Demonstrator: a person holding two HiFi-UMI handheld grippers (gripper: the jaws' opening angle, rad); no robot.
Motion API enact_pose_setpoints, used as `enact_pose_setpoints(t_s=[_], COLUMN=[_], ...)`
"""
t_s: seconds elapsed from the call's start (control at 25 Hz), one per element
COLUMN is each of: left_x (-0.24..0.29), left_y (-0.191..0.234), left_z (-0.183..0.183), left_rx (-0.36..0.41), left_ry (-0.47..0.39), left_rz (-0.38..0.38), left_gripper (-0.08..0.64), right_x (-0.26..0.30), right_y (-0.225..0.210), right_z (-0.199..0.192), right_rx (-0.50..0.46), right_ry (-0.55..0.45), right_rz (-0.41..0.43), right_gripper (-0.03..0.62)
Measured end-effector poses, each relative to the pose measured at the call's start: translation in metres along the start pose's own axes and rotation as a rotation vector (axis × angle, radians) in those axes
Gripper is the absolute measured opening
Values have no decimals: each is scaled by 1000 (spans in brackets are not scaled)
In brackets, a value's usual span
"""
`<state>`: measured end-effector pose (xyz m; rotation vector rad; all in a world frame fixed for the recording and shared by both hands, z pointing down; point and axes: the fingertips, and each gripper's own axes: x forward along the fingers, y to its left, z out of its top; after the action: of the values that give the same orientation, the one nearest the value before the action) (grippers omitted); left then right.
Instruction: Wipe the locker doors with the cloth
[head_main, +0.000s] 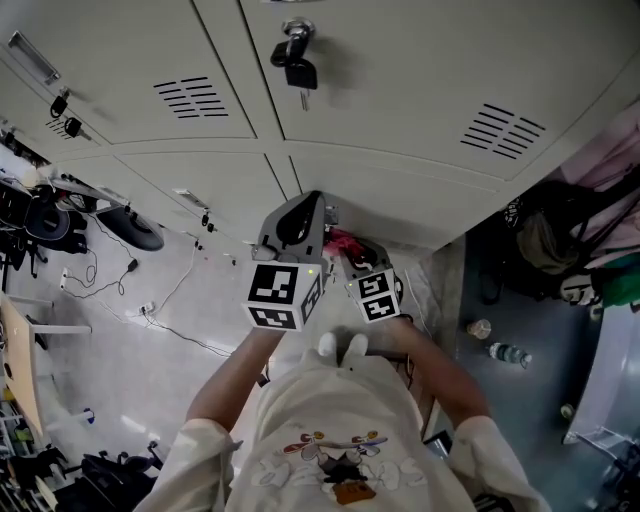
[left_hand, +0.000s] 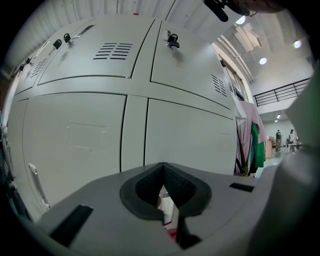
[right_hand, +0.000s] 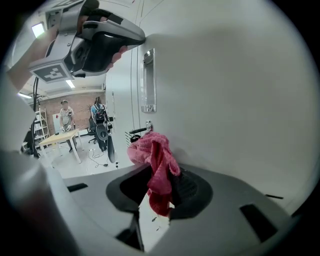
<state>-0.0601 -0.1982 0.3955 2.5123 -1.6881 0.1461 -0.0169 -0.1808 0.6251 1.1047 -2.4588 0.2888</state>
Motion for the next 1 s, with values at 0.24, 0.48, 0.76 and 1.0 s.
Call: enact_pose_setpoints(t_s=[0.24, 0.48, 0.76, 1.0], left_x=[0, 0, 0, 0], left_y=[1, 0, 1, 0], left_z=[1, 0, 0, 0], left_rx=[0, -1, -5, -8], left_ry=[-9, -7, -15, -20], left_rz=[6, 8, 14, 17], left_gripper=[6, 6, 5, 6], right_x=[-8, -17, -35, -53], right_y=[-9, -20, -34, -55], right_z=[1, -10, -11, -19], right_rx=[2, -9, 0, 17], right_ry=[-8, 3, -2, -2], right_rz=[-13, -34, -69, -114], right_gripper=[109, 109, 110, 110])
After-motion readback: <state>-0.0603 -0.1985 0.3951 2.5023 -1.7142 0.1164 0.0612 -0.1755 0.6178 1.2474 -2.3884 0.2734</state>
